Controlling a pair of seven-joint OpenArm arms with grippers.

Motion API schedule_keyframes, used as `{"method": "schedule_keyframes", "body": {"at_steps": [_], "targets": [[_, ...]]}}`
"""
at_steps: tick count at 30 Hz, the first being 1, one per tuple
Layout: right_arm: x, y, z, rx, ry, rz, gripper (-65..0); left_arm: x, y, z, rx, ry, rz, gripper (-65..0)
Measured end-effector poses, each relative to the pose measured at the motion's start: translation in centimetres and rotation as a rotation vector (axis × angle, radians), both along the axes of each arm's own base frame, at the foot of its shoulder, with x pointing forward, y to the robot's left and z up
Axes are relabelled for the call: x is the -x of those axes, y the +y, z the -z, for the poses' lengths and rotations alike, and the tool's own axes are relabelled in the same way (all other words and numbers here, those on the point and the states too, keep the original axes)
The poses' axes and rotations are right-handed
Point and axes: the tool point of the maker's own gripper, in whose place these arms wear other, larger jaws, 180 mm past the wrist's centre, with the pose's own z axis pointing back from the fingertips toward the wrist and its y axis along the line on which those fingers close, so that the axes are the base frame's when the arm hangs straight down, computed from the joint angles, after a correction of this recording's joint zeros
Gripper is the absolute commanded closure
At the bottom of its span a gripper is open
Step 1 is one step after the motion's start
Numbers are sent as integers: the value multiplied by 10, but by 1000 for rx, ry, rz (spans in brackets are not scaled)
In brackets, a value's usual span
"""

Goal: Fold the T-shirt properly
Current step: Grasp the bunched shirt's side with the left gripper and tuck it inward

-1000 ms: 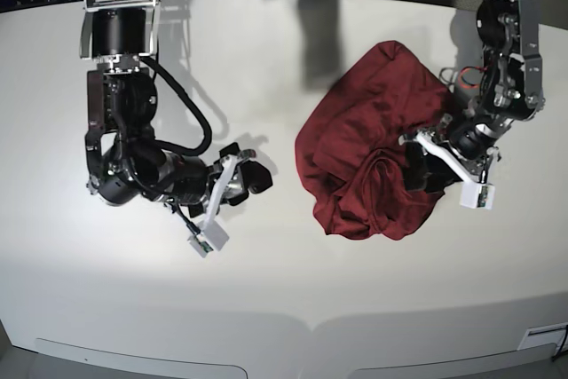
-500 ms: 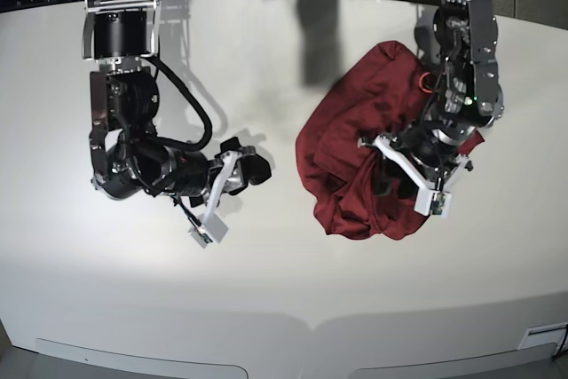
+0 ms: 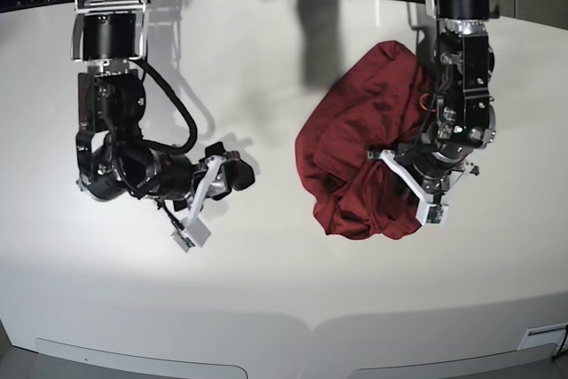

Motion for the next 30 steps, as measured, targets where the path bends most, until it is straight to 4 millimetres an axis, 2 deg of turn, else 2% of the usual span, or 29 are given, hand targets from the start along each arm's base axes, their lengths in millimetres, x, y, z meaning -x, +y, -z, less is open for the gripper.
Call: {"method": "schedule_keyframes", "body": {"at_steps": [2, 4, 9, 11, 13, 17, 21, 30], "targets": [[-2, -1, -2, -4, -6, 7, -297, 1, -1, -4, 8, 9, 0, 0], [-3, -1, -2, -5, -10, 9, -297, 0, -4, -17, 39, -23, -1, 0], [-3, -1, -2, -7, -13, 10, -297, 7, -8, -68, 81, -144, 3, 0], [-3, -1, -3, -7, -13, 11, -297, 13, -7, -80, 73, -178, 7, 0], [-3, -1, -3, -8, -14, 10, -297, 23, -4, -78, 56, -173, 14, 0], [-3, -1, -3, -7, -14, 10, -297, 46, 16, -55, 0, -109, 6, 0], [-3, -1, -3, -10, -13, 10, -297, 53, 48, -51, -33, -114, -84, 0], [-3, -1, -3, -9, -14, 11, -297, 74, 85, -44, -49, -97, -115, 0]]}}
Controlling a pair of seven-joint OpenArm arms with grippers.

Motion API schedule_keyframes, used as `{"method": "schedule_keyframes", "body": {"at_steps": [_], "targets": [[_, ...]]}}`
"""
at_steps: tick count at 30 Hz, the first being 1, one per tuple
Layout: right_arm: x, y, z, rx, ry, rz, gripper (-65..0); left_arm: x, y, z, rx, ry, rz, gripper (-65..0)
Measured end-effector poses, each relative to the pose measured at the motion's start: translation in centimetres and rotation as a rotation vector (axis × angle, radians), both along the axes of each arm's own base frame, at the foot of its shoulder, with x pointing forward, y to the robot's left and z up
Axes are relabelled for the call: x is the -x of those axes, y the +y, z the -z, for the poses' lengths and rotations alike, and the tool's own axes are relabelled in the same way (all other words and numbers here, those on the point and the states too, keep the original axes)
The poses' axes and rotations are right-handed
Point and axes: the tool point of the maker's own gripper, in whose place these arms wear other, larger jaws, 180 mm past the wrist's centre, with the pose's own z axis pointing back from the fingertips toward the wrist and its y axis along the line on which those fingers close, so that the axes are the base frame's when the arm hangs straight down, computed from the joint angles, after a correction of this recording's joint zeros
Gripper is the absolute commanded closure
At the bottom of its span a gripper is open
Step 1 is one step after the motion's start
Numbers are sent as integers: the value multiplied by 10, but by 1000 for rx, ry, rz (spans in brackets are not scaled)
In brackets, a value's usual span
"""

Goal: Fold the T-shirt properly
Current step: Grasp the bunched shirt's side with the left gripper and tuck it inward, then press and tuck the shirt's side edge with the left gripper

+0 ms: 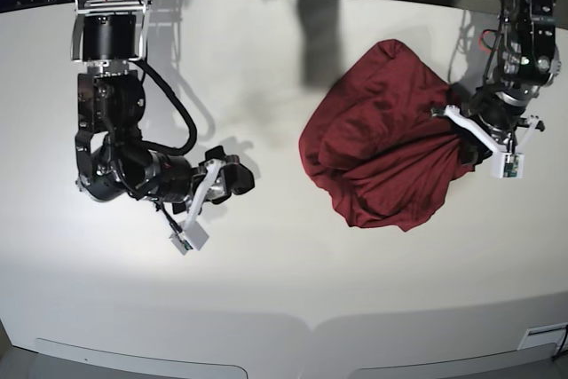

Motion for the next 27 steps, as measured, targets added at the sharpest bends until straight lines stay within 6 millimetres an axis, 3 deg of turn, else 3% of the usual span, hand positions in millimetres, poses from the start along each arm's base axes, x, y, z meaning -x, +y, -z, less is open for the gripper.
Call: {"method": "schedule_keyframes", "body": {"at_steps": [13, 16, 17, 23, 25, 27], "targets": [[0, 3, 0, -7, 0, -2, -297, 40, 10, 26, -60, 67, 13, -3], [0, 2, 0, -5, 1, -2, -297, 46, 14, 30, -99, 85, 17, -218], [0, 2, 0, -5, 0, -2, -297, 49, 16, 32, -118, 92, 16, -261], [0, 3, 0, -6, 0, -2, -297, 53, 42, 34, -292, 136, -29, -275], [0, 3, 0, -6, 1, -2, -297, 47, 41, 25, -299, 100, -28, -275], [0, 3, 0, -6, 0, -2, -297, 33, 29, -1, -280, -19, 1, -275]]}}
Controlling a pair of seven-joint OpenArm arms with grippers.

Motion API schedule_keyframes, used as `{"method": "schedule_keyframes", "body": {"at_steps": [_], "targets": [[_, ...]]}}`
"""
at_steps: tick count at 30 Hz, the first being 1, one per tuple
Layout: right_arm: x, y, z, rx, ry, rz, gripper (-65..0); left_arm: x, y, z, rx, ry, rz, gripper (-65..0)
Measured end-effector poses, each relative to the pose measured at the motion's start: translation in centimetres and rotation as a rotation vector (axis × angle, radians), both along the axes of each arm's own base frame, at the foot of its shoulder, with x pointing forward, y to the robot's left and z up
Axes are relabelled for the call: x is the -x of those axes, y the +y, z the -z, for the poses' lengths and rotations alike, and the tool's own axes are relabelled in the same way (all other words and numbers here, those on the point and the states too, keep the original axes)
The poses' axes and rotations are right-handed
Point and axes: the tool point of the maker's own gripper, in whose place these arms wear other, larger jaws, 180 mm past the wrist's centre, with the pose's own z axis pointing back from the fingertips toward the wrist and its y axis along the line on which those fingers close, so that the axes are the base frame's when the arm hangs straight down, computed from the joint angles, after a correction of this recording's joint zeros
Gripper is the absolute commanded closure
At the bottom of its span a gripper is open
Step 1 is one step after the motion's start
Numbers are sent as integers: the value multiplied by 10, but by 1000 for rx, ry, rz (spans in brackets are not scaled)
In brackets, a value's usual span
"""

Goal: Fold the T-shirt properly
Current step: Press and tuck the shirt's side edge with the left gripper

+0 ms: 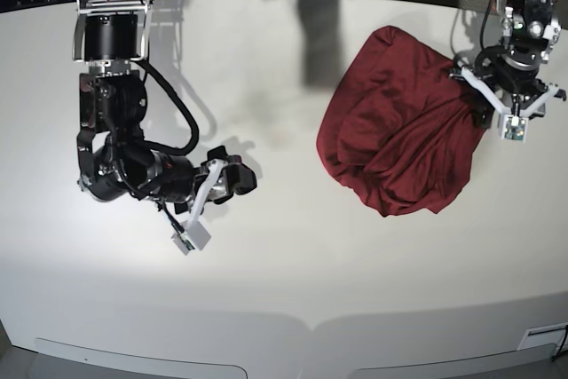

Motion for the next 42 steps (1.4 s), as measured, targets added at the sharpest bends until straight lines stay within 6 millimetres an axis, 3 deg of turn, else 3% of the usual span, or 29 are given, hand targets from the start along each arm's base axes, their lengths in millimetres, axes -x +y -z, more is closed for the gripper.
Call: {"method": "schedule_keyframes", "body": {"at_steps": [3, 6, 11, 18, 22, 28, 33, 42], "targets": [[0, 0, 0, 0, 0, 1, -297, -17, -39, -40, 23, -156, 203, -275], [-1, 0, -1, -3, -3, 2, -297, -24, -68, -44, 35, -145, 380, -275], [-1, 0, -1, -4, -4, 2, -297, -58, -65, -55, 14, -182, 410, -275], [0, 0, -1, -3, -2, 1, -297, -92, -58, -26, 122, -80, 402, -275], [1, 0, 1, 1, 4, -1, -297, -109, -71, -18, 133, -50, 452, -275], [2, 0, 2, 7, 13, -5, -297, -109, -83, 21, 94, 140, 499, -275], [3, -1, 2, 9, 13, -5, -297, -121, -84, 10, 85, 116, 501, -275], [3, -1, 3, 9, 13, -5, -297, -126, -81, 4, 76, 103, 501, -275]]}}
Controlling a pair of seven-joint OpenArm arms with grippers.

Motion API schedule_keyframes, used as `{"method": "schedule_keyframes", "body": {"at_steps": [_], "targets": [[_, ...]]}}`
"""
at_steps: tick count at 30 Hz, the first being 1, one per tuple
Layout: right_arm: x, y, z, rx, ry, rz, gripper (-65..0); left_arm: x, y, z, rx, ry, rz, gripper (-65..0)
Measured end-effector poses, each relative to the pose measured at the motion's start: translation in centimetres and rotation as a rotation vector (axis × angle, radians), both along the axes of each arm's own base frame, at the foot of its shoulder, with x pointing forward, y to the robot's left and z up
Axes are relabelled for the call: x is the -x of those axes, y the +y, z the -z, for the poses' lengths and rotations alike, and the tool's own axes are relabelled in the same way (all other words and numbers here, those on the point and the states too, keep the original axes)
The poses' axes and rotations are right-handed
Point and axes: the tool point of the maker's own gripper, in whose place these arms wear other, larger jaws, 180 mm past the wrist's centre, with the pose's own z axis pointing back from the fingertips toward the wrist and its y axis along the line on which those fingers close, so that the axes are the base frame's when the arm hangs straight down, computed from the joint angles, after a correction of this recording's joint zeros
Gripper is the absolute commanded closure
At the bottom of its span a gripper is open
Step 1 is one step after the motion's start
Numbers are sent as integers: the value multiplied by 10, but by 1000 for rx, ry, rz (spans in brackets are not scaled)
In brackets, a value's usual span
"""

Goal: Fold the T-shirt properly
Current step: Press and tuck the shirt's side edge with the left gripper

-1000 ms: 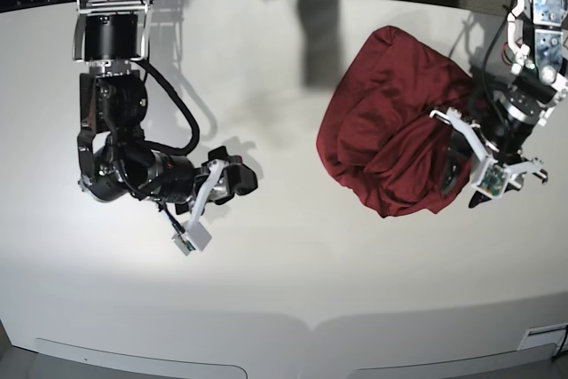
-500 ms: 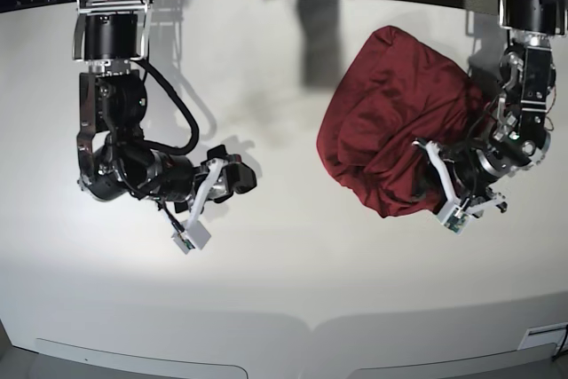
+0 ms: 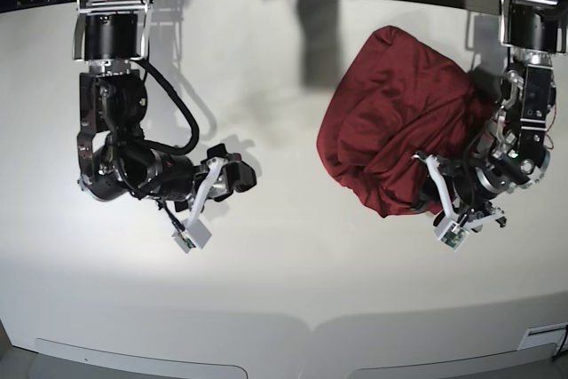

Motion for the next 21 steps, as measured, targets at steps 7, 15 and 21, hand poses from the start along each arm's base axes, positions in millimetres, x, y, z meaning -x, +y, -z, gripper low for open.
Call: {"method": "schedule_keyframes", "body": {"at_steps": [7, 15, 21], "targets": [[0, 0, 0, -1, -1, 0, -297, 3, 10, 1, -34, 14, 14, -275], [0, 0, 0, -3, -1, 0, -297, 15, 1, 9, -32, 55, 89, -275], [0, 1, -1, -7, -1, 0, -297, 18, 7, 22, -33, 93, 72, -275]]}}
